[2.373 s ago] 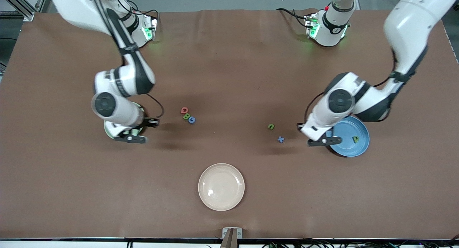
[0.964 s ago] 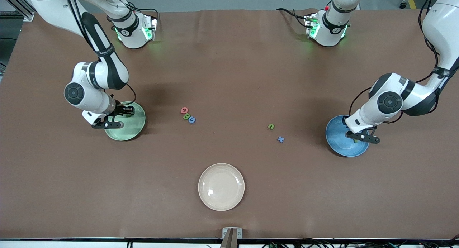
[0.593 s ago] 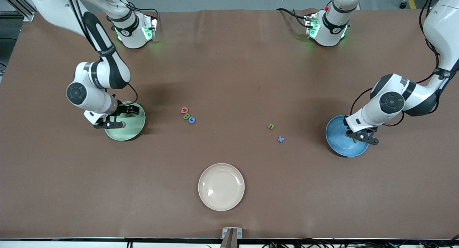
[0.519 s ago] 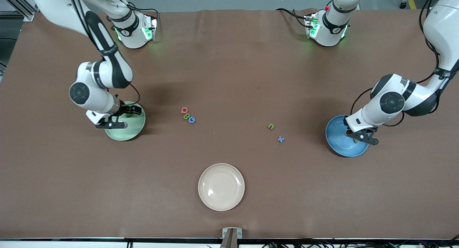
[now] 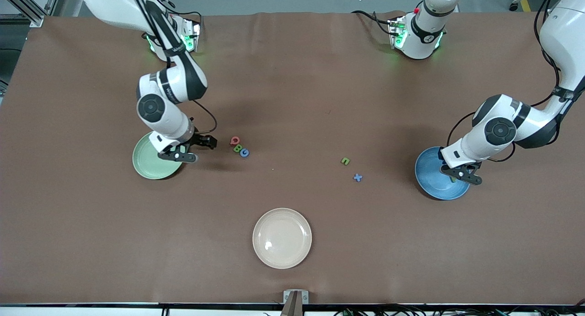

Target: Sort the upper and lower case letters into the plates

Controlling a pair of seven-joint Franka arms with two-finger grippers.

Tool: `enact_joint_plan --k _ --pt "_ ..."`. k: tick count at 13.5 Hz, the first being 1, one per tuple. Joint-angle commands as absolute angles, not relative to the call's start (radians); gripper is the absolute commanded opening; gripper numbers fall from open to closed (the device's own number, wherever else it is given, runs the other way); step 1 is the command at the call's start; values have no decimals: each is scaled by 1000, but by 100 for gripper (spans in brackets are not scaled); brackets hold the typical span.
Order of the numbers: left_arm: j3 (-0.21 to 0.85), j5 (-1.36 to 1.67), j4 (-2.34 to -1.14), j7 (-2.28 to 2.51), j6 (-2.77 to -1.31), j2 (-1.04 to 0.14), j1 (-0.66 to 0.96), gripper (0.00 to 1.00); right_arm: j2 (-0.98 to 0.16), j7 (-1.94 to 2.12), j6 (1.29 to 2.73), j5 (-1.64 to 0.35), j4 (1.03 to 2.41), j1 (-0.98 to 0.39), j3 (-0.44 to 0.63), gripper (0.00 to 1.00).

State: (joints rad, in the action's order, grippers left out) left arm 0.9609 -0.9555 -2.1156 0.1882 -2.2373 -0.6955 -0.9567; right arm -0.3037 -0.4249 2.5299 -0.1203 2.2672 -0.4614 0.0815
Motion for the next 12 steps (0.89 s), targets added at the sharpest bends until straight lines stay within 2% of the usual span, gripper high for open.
enact_joint_plan --k 1,6,9,12 --pt "1004 -974 -2117 199 -2238 -687 -959 99 -377 -487 2623 -138 2249 -503 91 100" --pt "1156 -922 -2096 430 -2134 -689 -930 100 -429 -595 2617 -137 2143 -584 91 100" --pt "1144 -867 -2034 680 -2132 -698 -764 99 -443 -584 2634 -126 2123 -644 91 99" --pt "1047 -824 -1948 933 -2132 -699 -562 100 -480 -557 2687 -115 2122 -687 91 95"
